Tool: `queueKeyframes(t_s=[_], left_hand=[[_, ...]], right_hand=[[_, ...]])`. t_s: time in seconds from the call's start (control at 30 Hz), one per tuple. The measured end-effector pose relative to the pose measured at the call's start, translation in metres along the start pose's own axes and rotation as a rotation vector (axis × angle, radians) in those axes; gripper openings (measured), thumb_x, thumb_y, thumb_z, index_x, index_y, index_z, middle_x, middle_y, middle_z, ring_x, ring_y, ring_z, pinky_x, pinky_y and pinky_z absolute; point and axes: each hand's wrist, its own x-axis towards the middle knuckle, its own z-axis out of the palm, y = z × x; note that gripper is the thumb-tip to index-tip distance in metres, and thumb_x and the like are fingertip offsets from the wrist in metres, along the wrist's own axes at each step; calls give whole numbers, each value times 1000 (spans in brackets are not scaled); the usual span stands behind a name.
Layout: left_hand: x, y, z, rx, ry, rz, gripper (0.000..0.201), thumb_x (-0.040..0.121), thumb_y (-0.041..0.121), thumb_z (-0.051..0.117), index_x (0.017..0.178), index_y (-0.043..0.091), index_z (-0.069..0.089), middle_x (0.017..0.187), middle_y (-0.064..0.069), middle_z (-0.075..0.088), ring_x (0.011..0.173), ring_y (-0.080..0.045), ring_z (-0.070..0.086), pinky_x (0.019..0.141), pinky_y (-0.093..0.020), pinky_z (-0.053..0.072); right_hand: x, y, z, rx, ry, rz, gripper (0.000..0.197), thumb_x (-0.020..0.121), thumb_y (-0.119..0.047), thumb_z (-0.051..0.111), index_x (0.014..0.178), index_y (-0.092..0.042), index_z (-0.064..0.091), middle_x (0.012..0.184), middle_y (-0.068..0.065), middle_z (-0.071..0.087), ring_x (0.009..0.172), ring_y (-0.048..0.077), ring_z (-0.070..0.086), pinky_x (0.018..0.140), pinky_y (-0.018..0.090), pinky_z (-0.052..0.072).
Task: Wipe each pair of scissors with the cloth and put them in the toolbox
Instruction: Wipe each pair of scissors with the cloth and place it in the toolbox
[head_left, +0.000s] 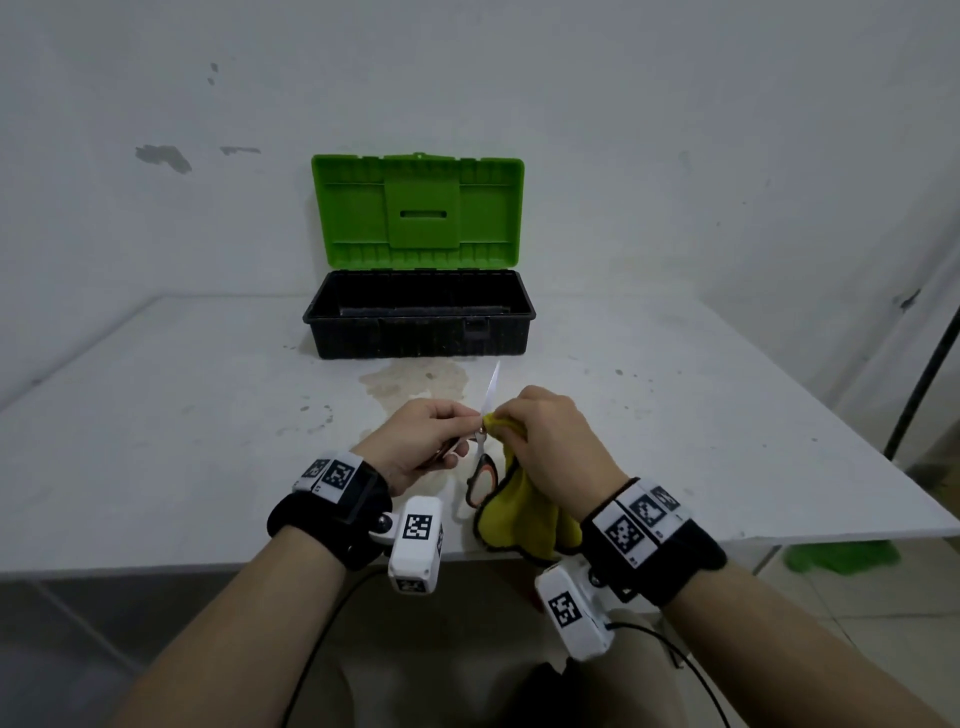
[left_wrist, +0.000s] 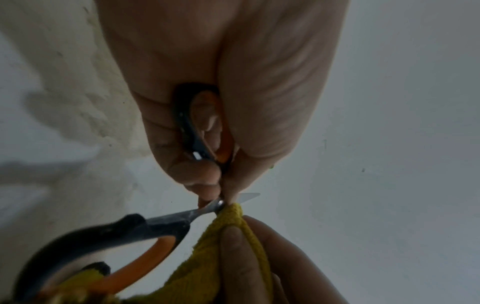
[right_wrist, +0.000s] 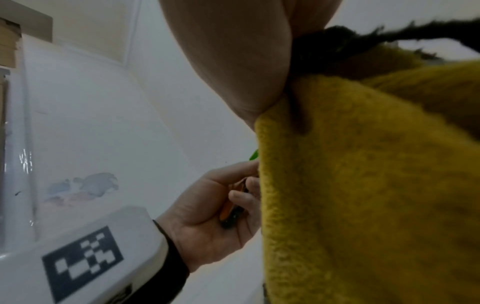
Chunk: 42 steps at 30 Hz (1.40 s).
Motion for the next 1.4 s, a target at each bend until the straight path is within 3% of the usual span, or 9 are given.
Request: queueKeyframes(t_s=[0.13, 0.3, 0.5, 0.6, 0.7, 0.9, 1.13, 1.27, 1.4], left_hand=[[-1, 2, 1, -4, 15, 0, 6, 93, 4, 63, 96, 1, 68, 73, -4, 63, 58, -10, 54, 47, -18, 42], [-2, 1, -1, 64, 63, 40, 8, 91, 3, 65, 97, 0, 69, 72, -6, 62, 57, -9, 55, 47, -18, 42], [-4, -3, 9, 173, 77, 90, 14, 92, 7, 66, 102, -2, 69, 70, -4, 62, 57, -7, 55, 50, -20, 43], [-1, 1, 13, 198, 148, 138, 10, 92, 5, 64, 101, 3, 69, 72, -6, 64, 59, -11, 56, 51, -22, 45], [2, 1, 9, 212, 219, 156, 11, 94, 8, 64, 103, 5, 69, 76, -7, 65, 61, -11, 58, 53, -23, 46], [0, -6, 9, 20, 164, 33, 15, 94, 13, 64, 106, 5, 69, 87, -8, 71, 77, -16, 68, 66, -25, 57], [-7, -7, 18, -306, 94, -128, 19, 91, 10, 66, 103, -4, 71, 93, -19, 73, 84, -26, 74, 67, -33, 61], [-8, -9, 20, -347, 117, -165, 13, 85, 9, 72, 88, -3, 69, 59, -8, 64, 83, -26, 70, 71, -35, 60], [-5, -10, 20, -390, 114, -171, 17, 83, 10, 73, 95, -1, 67, 75, -12, 61, 89, -27, 65, 66, -33, 59]], right_hand=[[-1, -3, 7, -21, -13, -31, 18, 97, -21, 55, 98, -15, 71, 91, 3, 55, 80, 19, 56, 70, 31, 48], [-15, -14, 7, -129, -159, -222, 17, 95, -16, 55, 102, -13, 71, 100, 4, 59, 89, 20, 57, 71, 25, 45], [-7, -14, -2, -166, -145, -169, 18, 92, -12, 59, 106, -18, 69, 93, 3, 57, 82, 20, 57, 65, 29, 48], [-21, -17, 13, -216, -186, -256, 14, 79, 1, 66, 88, -10, 67, 88, 6, 57, 76, 23, 57, 52, 28, 42], [-32, -19, 22, -257, -266, -304, 14, 80, 1, 63, 76, -12, 61, 83, 3, 53, 76, 20, 52, 52, 30, 44], [-7, -15, -4, -120, -73, -113, 15, 94, -13, 55, 95, -12, 70, 93, 3, 56, 84, 19, 56, 71, 32, 51], [3, -10, 8, -143, -114, -56, 14, 92, -10, 56, 93, -10, 69, 93, 5, 56, 86, 21, 57, 73, 33, 51], [-1, -10, 15, -172, -95, -83, 10, 89, -6, 58, 86, -10, 66, 88, 7, 55, 85, 25, 55, 69, 38, 51], [-2, -12, 17, -201, -94, -101, 12, 88, -3, 55, 89, -11, 64, 88, 6, 52, 87, 25, 52, 65, 39, 51]])
